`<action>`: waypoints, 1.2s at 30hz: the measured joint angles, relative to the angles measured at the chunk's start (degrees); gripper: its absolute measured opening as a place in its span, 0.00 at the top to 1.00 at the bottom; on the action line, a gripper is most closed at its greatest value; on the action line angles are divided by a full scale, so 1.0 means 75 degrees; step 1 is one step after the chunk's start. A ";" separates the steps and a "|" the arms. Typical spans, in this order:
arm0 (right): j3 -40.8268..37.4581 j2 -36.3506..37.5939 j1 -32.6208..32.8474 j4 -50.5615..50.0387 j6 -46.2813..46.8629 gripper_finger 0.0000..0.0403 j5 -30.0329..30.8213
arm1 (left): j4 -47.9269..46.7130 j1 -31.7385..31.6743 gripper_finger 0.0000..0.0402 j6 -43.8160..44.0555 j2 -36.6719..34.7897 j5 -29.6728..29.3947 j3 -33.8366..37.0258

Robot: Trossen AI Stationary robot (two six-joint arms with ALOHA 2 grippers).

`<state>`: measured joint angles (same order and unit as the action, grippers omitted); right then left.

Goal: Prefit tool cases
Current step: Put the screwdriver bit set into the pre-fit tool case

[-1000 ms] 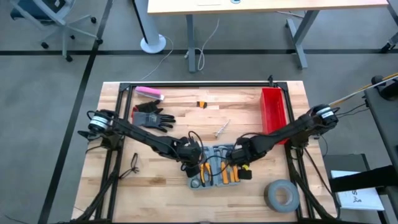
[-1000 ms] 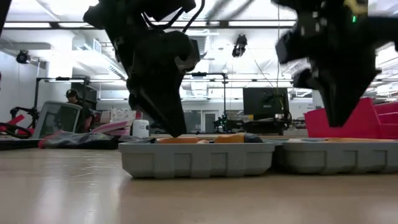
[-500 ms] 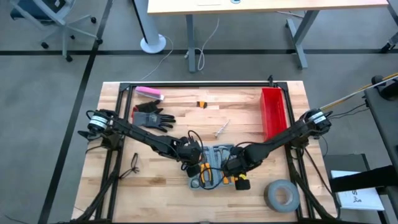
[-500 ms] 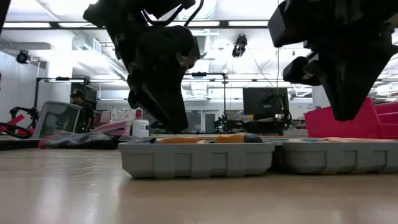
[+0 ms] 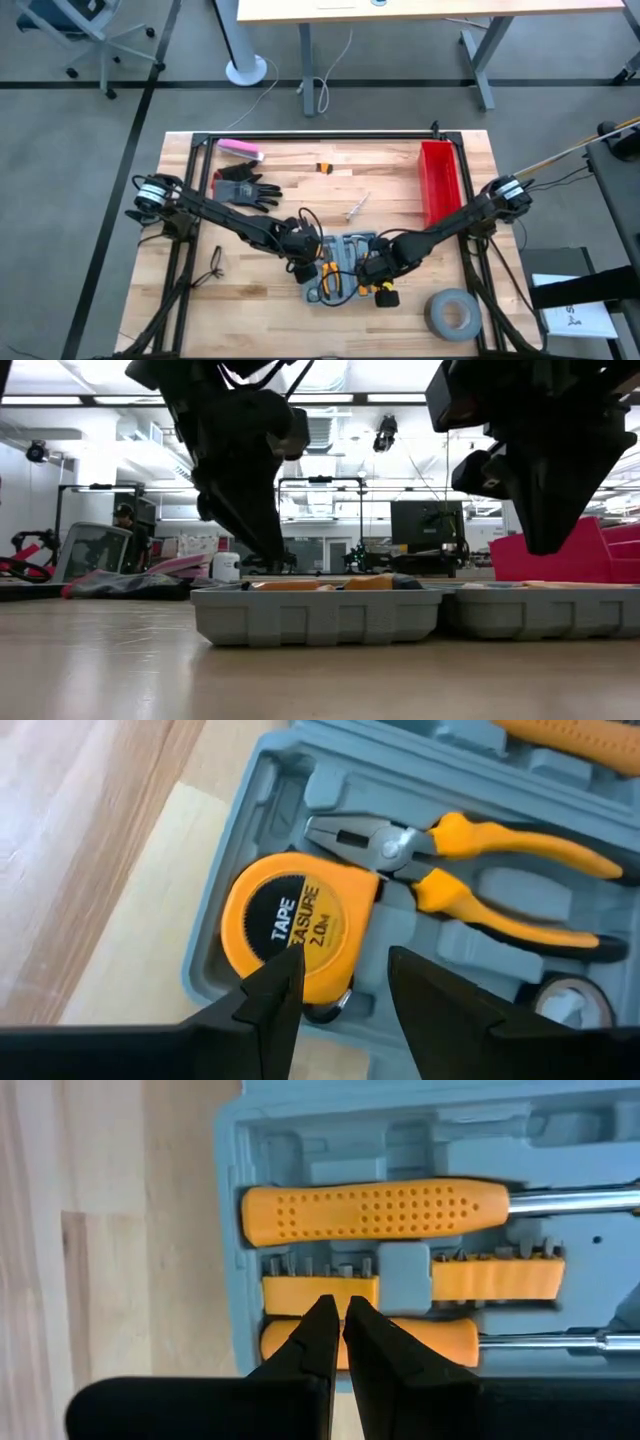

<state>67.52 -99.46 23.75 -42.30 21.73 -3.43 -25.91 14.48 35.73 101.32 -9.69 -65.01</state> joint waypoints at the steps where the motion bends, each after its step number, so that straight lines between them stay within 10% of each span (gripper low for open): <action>1: -0.0018 0.0000 0.0000 0.0011 -0.0008 0.98 0.0040 | 0.0003 0.0000 0.62 0.0000 -0.0023 0.0003 0.0000; 12: -0.0760 -0.0786 -0.0343 0.1570 -0.0438 0.98 -0.0149 | 0.0009 0.0041 0.62 0.0087 -0.0143 0.0023 0.0000; 36: 0.0204 -0.0311 -0.0268 -0.0582 -0.0236 0.98 0.0261 | -0.0006 0.0213 0.62 0.0175 -0.0152 0.0032 0.0000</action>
<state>69.06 -101.79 21.74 -46.66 19.97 -1.48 -25.96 16.08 37.04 100.18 -9.45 -65.01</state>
